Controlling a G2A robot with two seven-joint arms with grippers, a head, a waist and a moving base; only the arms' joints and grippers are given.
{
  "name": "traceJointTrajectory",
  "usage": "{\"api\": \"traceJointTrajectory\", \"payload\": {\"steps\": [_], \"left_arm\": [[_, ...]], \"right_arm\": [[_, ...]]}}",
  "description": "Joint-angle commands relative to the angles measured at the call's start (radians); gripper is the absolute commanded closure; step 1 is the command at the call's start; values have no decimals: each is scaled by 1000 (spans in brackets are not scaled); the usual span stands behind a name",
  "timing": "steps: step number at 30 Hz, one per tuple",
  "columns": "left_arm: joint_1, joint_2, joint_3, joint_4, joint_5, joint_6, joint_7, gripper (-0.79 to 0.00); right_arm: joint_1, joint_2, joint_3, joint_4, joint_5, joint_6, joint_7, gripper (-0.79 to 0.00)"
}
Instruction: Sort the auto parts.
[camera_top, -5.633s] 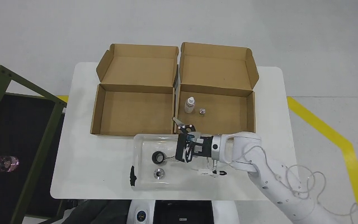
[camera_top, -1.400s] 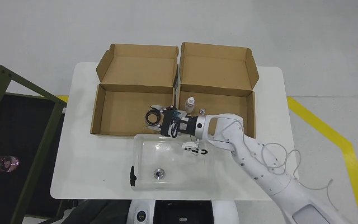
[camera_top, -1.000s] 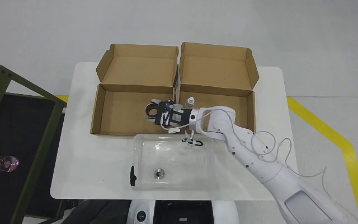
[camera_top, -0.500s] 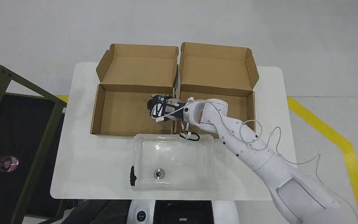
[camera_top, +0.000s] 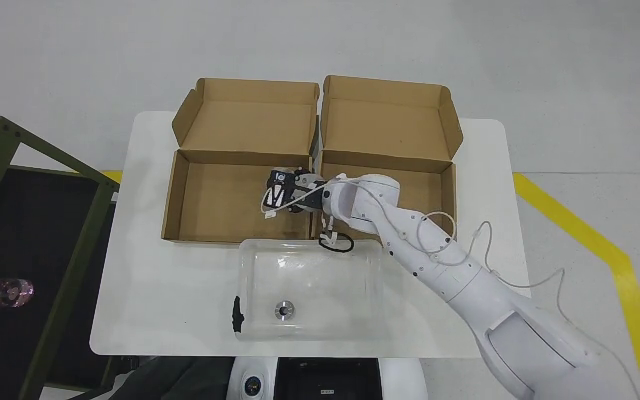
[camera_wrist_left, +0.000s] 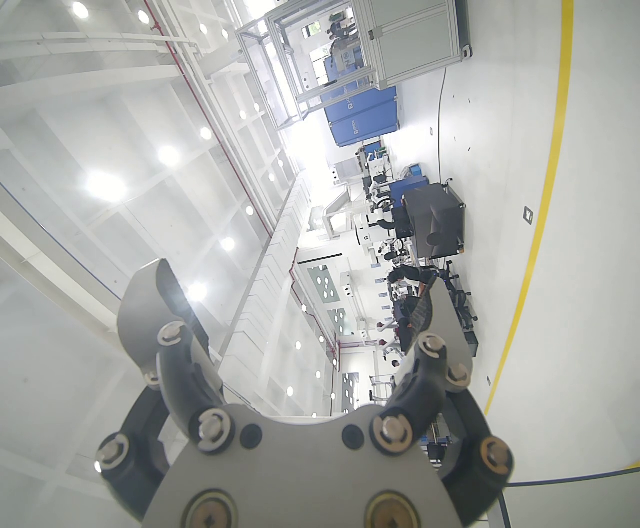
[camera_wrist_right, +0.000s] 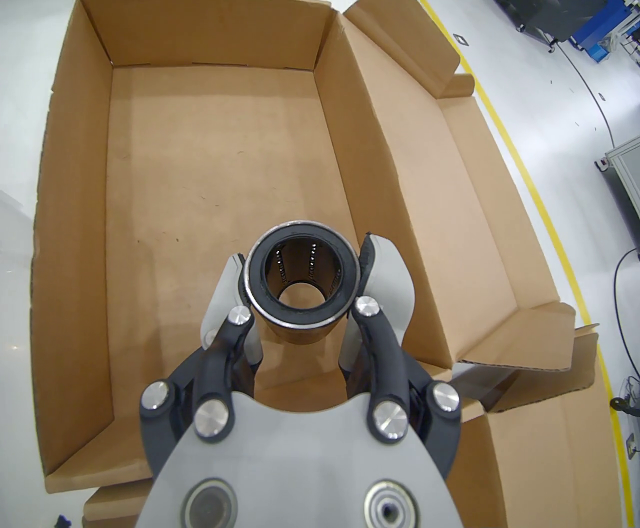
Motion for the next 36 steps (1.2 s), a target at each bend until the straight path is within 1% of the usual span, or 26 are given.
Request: {"api": "traceJointTrajectory", "payload": {"steps": [1,4,11,12,19,22,29,36], "left_arm": [[0,0,0,0,0,0,0,-785],[0,0,0,0,0,0,0,-785],[0,0,0,0,0,0,0,-785],[0,0,0,0,0,0,0,-785],[0,0,0,0,0,0,0,-785],[0,0,0,0,0,0,0,-785],[0,0,0,0,0,0,0,-785],[0,0,0,0,0,0,0,-785]], "right_arm": [[2,-2,0,-1,-12,0,6,-212],[2,-6,1,-1,-24,-1,15,-286],[-9,-15,1,2,-43,-6,28,-305],[-10,-17,1,2,-45,-7,30,-336],[-15,-22,9,2,-68,-14,45,-391],[-19,-23,19,-3,-71,-15,40,-440],[-45,-14,84,-82,-19,-32,-7,-483],[-105,8,151,-203,21,-92,-18,-443]]}}
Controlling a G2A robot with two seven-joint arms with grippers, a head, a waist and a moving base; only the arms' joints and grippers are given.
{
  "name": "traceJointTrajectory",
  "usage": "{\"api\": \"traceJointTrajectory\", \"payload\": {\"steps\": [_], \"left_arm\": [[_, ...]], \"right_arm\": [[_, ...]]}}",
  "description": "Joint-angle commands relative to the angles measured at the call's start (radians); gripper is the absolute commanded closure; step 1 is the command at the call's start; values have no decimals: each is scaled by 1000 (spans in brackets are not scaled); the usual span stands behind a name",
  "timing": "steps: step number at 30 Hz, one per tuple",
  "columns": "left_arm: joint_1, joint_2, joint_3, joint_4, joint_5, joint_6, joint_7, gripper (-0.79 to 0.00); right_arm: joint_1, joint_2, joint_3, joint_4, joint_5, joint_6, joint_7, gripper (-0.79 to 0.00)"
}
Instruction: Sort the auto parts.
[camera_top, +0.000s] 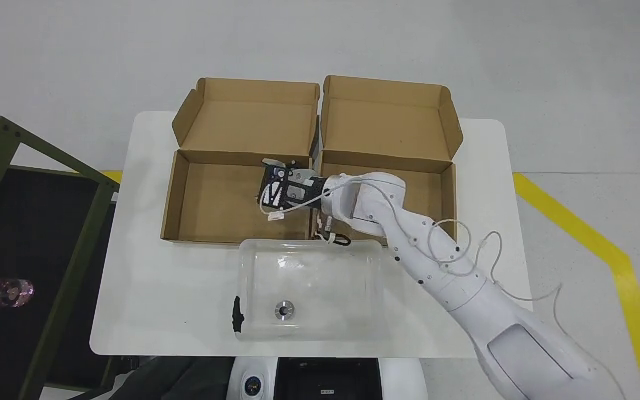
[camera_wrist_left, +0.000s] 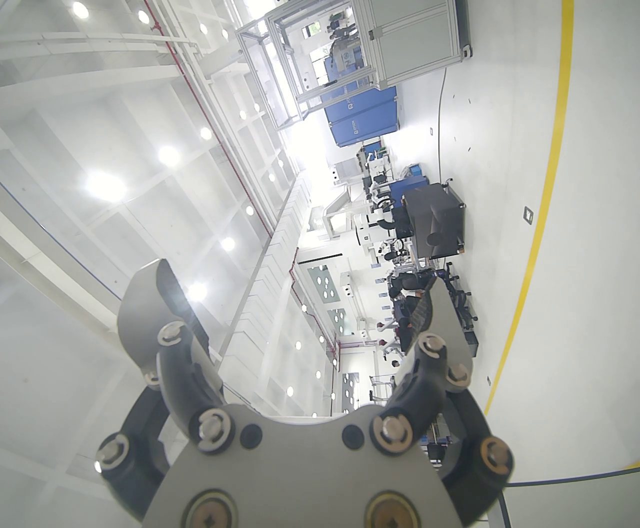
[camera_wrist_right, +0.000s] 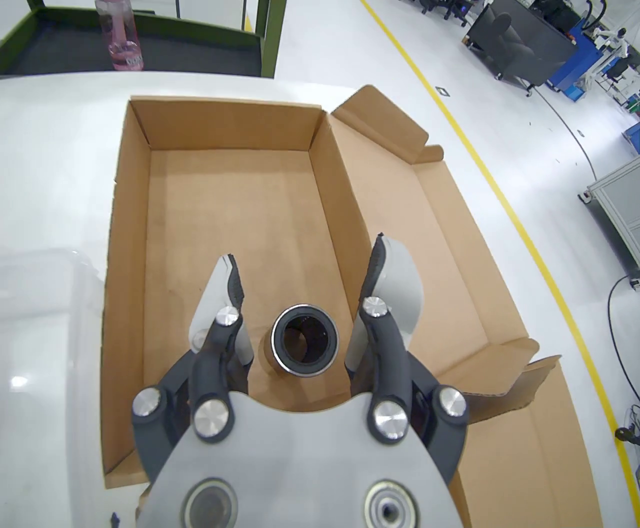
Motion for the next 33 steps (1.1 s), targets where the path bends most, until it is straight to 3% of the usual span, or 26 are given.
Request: {"api": "traceJointTrajectory", "payload": {"steps": [1,6,20,33], "left_arm": [[0,0,0,0,0,0,0,-785],[0,0,0,0,0,0,0,-785],[0,0,0,0,0,0,0,-785],[0,0,0,0,0,0,0,-785]], "right_arm": [[-19,6,17,-41,13,-24,2,-437],[-82,24,49,-145,40,-96,17,-391],[-291,74,92,-419,51,-249,108,-379],[-453,120,115,-492,-22,-342,149,-366]]}}
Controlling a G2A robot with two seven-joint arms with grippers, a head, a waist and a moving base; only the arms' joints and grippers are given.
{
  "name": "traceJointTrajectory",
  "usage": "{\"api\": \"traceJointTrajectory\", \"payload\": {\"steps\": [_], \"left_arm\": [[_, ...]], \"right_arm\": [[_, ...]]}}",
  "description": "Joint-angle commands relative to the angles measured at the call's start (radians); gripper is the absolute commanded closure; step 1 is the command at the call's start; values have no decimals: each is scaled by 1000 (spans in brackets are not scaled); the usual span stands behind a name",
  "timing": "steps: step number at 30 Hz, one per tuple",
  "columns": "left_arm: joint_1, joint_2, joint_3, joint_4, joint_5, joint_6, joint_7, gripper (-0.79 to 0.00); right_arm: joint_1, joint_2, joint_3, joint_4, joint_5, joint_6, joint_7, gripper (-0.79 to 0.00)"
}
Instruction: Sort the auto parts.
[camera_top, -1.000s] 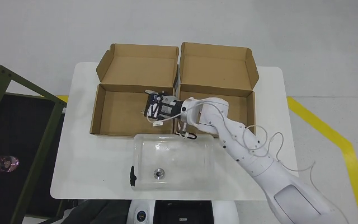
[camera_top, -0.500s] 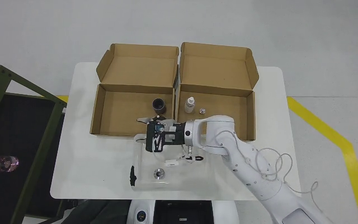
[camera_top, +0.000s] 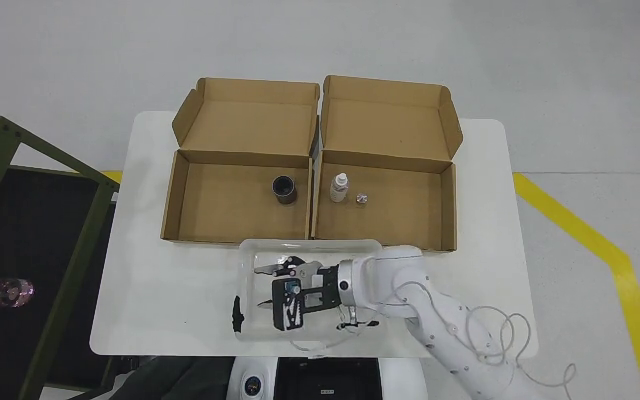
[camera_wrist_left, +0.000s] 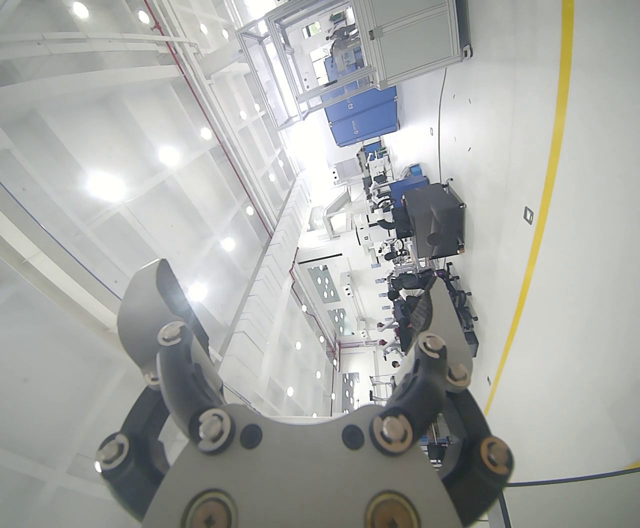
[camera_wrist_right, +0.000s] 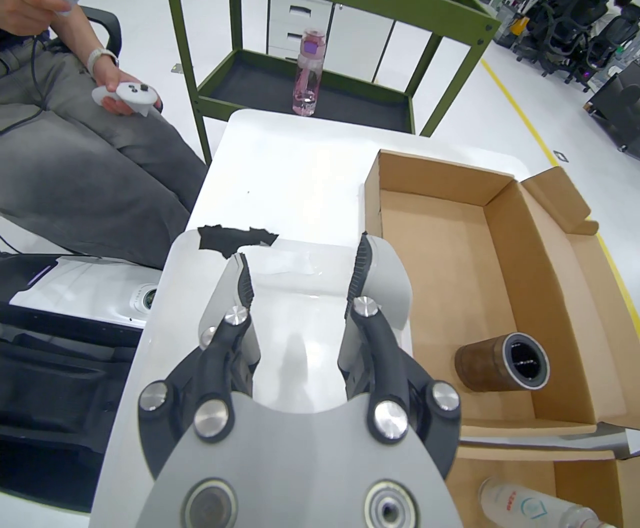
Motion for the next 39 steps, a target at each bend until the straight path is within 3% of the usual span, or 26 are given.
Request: {"api": "traceJointTrajectory", "payload": {"steps": [1,15,39], "left_arm": [[0,0,0,0,0,0,0,-785],[0,0,0,0,0,0,0,-785],[0,0,0,0,0,0,0,-785]], "right_arm": [[-12,5,1,-3,-16,-6,-3,-366],[-40,21,-48,23,-111,-33,-52,-376],[25,21,-115,163,-161,-32,-51,-385]]}}
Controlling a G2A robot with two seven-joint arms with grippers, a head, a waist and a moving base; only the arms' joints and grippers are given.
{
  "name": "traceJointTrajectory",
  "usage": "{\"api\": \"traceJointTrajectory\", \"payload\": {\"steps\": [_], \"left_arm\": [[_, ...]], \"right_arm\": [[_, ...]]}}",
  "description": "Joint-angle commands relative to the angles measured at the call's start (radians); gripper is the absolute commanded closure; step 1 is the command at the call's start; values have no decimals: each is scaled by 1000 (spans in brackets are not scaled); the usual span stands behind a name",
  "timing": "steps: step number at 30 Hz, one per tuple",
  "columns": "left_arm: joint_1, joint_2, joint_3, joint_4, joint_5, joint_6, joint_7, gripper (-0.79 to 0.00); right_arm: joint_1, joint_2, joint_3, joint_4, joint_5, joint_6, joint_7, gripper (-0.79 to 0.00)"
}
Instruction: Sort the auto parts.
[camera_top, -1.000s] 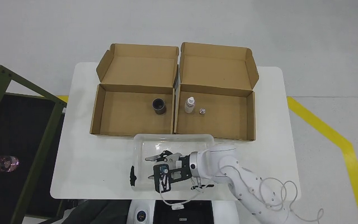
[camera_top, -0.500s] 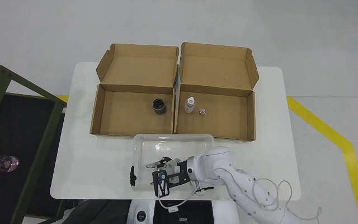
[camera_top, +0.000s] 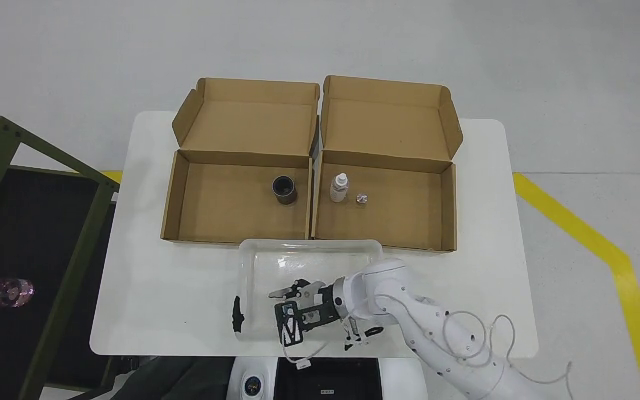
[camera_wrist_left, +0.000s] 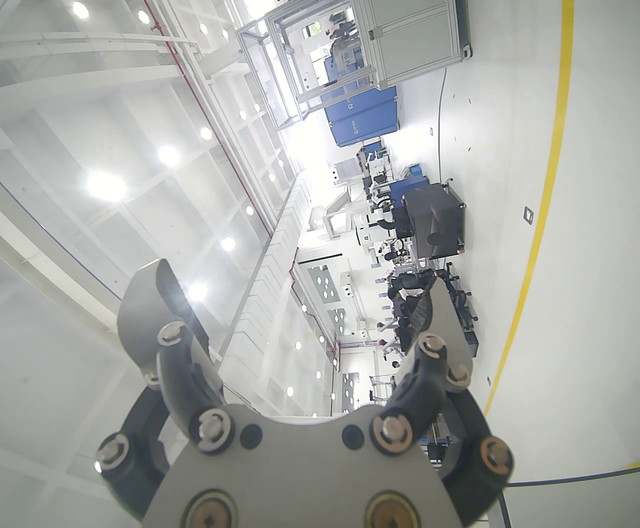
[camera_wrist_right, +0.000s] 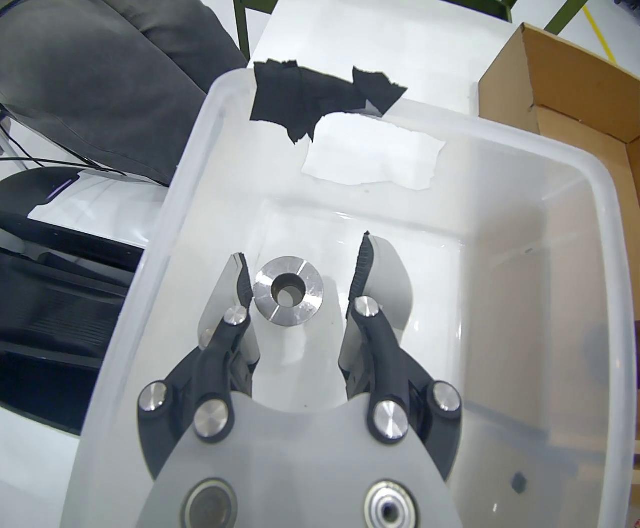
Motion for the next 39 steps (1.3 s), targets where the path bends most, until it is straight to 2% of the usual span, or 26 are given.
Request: {"api": "traceJointTrajectory", "payload": {"steps": [1,11,18,20,23,24,25,39], "left_arm": [[0,0,0,0,0,0,0,-785],[0,0,0,0,0,0,0,-785],[0,0,0,0,0,0,0,-785],[0,0,0,0,0,0,0,-785],[0,0,0,0,0,0,0,-785],[0,0,0,0,0,0,0,-785],[0,0,0,0,0,0,0,-785],[0,0,0,0,0,0,0,-785]], "right_arm": [[4,-1,-6,6,-3,2,0,-388],[29,-7,-38,51,-17,28,-2,-382],[46,-13,-57,78,-16,42,-12,-348],[50,-14,-62,85,-14,45,-15,-302],[57,-17,-68,94,-8,49,-19,-132],[60,-18,-70,97,-7,50,-20,-46],[63,-18,-70,99,-1,51,-24,-6],[84,-9,20,65,107,77,-109,0]]}}
